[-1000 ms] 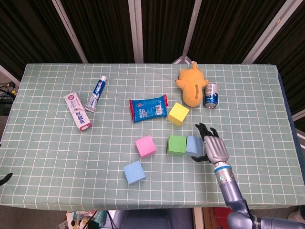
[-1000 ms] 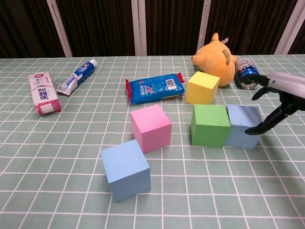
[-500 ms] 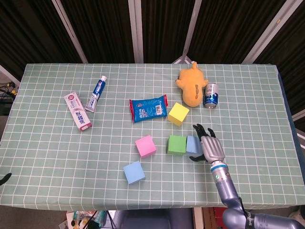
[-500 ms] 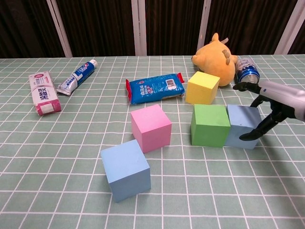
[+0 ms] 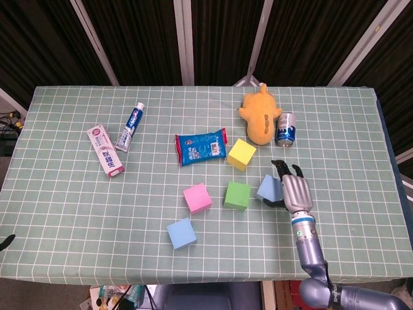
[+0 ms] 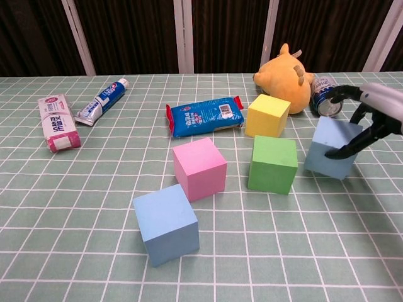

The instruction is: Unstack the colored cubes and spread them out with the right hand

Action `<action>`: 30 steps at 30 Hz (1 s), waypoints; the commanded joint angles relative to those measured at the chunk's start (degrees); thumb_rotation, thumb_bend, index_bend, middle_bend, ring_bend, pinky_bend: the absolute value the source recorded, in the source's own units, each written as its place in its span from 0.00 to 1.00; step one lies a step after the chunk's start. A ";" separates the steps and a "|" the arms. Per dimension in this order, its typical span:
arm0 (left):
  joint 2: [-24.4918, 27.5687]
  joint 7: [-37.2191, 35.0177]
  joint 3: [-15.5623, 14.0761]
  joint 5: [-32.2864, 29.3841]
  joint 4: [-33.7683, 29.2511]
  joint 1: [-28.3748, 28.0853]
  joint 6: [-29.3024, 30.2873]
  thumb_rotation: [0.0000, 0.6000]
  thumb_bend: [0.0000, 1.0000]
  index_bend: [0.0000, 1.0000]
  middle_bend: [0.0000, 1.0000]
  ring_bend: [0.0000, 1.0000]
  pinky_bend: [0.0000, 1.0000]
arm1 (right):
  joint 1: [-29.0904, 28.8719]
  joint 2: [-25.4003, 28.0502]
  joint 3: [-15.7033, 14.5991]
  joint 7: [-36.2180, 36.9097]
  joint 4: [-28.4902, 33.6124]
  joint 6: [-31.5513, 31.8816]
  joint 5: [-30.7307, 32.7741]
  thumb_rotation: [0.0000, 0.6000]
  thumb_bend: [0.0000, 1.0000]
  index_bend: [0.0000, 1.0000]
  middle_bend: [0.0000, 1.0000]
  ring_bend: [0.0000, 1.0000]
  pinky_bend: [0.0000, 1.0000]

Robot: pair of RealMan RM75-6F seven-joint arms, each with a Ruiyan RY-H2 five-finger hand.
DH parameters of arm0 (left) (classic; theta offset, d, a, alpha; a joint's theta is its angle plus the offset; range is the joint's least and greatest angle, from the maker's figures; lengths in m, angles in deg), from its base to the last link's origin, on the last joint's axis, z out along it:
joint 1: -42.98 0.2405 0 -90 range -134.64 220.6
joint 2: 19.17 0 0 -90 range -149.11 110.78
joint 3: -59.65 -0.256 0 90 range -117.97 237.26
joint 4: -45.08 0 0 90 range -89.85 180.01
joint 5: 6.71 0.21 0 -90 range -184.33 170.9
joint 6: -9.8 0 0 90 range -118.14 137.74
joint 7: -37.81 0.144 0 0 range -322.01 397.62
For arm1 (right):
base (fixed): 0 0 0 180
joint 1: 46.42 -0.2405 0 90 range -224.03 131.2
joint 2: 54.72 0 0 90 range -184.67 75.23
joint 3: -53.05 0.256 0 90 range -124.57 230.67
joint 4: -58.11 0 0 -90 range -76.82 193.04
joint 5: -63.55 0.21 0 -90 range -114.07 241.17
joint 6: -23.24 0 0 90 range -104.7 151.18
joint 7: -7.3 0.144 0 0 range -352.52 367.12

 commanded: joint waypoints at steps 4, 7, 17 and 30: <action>-0.09 0.20 -0.09 0.26 -0.09 0.06 0.17 1.00 0.12 0.24 0.00 0.00 0.00 | 0.62 3.37 4.23 0.76 -1.29 1.05 2.86 1.00 0.22 0.15 0.15 0.52 0.11; -0.11 0.27 -0.13 0.32 -0.13 0.12 0.26 1.00 0.12 0.24 0.00 0.00 0.00 | 0.83 5.40 4.60 1.53 -0.92 -1.27 4.26 1.00 0.22 0.14 0.14 0.37 0.04; -0.07 0.21 -0.16 0.29 -0.20 0.28 0.42 1.00 0.12 0.24 0.00 0.00 0.00 | 0.32 13.98 1.84 0.03 5.61 -10.16 6.55 1.00 0.04 0.00 0.00 0.05 0.00; 0.12 -0.82 -0.02 0.35 0.17 0.23 0.30 1.00 0.12 0.24 0.00 0.00 0.00 | 10.12 18.38 2.13 14.00 6.18 6.43 -7.71 1.00 0.04 0.00 0.00 0.10 0.00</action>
